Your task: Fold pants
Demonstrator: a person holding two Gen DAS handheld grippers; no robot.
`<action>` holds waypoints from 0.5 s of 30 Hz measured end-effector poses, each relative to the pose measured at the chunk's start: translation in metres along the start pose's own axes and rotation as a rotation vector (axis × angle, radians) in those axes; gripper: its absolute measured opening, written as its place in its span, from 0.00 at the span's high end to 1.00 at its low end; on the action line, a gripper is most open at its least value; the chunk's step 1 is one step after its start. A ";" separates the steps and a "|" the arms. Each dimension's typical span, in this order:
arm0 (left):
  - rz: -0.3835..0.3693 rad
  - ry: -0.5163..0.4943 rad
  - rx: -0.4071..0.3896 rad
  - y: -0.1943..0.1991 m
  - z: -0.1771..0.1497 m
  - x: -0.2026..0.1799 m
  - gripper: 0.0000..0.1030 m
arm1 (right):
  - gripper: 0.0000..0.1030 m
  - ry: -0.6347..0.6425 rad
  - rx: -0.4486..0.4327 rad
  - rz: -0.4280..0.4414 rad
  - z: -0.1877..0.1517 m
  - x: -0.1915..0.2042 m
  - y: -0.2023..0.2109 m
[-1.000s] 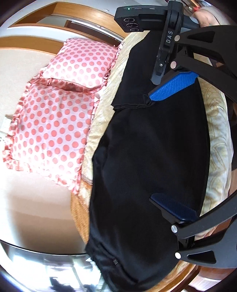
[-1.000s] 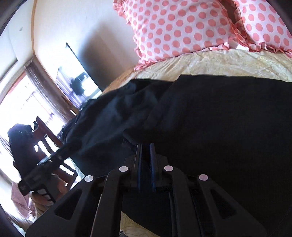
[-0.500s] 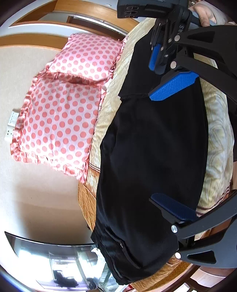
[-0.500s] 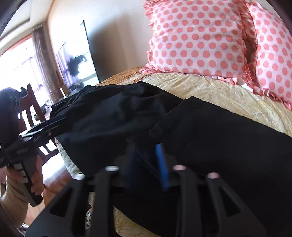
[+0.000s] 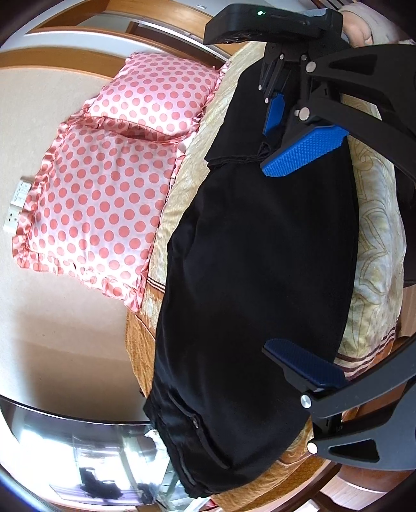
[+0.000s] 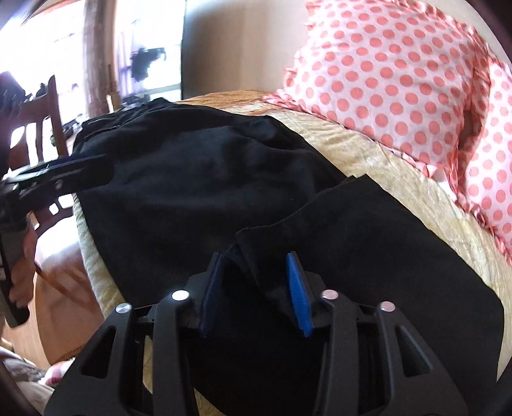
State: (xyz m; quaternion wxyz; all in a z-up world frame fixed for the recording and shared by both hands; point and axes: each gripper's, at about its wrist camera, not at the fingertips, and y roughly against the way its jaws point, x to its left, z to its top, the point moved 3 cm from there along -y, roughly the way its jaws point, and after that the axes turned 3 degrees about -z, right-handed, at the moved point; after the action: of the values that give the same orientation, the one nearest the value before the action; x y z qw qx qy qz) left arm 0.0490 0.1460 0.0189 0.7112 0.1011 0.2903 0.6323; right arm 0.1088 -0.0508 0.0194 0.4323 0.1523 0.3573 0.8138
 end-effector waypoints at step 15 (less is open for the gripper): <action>0.011 0.068 -0.009 0.010 -0.001 0.020 0.02 | 0.91 -0.456 -0.133 0.377 0.030 -0.046 0.015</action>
State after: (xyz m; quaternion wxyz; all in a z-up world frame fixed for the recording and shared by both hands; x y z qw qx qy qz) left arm 0.0405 0.1670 0.0177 0.6976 0.0780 0.3110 0.6407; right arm 0.1434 -0.0798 0.0540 0.3518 0.3661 0.1624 0.8461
